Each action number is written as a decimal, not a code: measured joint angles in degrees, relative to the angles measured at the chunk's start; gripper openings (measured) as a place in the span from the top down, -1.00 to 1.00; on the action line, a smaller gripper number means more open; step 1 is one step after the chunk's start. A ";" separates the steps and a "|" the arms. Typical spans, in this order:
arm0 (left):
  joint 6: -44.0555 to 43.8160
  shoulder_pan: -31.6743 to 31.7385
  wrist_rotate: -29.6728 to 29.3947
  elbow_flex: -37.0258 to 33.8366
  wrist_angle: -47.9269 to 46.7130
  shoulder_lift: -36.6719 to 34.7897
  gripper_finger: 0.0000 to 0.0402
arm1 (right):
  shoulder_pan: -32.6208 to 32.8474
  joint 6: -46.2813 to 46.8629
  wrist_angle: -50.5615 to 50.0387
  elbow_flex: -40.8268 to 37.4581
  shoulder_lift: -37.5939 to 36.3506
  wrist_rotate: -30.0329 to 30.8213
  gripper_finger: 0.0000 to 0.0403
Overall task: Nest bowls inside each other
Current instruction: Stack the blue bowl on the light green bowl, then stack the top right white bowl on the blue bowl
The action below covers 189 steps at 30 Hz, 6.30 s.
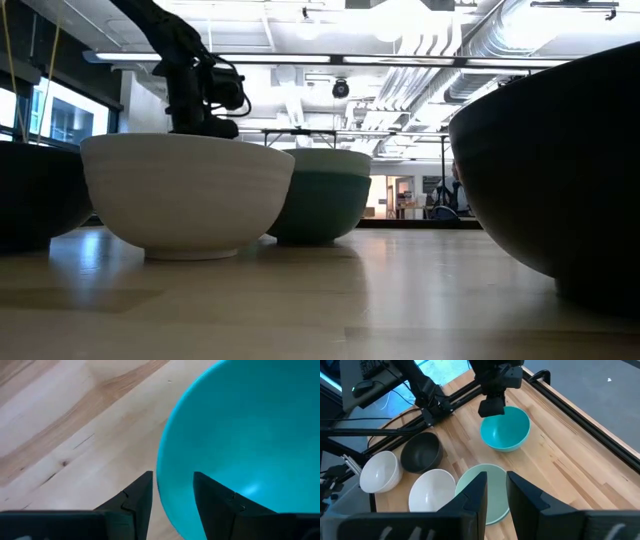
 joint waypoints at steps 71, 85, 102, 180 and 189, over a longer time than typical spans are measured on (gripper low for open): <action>-15.17 -24.90 5.85 22.15 -2.42 -0.02 1.00 | 0.14 -3.42 -1.18 0.00 0.02 0.69 0.68; -16.82 -28.46 7.04 22.18 -3.47 9.25 1.00 | 0.14 -3.80 -2.20 0.02 0.04 0.66 0.68; -16.29 -28.87 3.29 22.18 -3.83 12.74 1.00 | 2.47 -2.70 -3.15 0.02 0.02 0.82 0.68; -10.44 -23.60 7.24 22.20 -4.81 5.72 0.41 | 3.11 -0.57 -11.79 0.02 0.02 -0.29 0.68; -9.52 -18.16 10.41 22.16 -0.62 -1.48 0.41 | 3.11 -1.37 -29.06 0.02 0.02 -10.48 0.68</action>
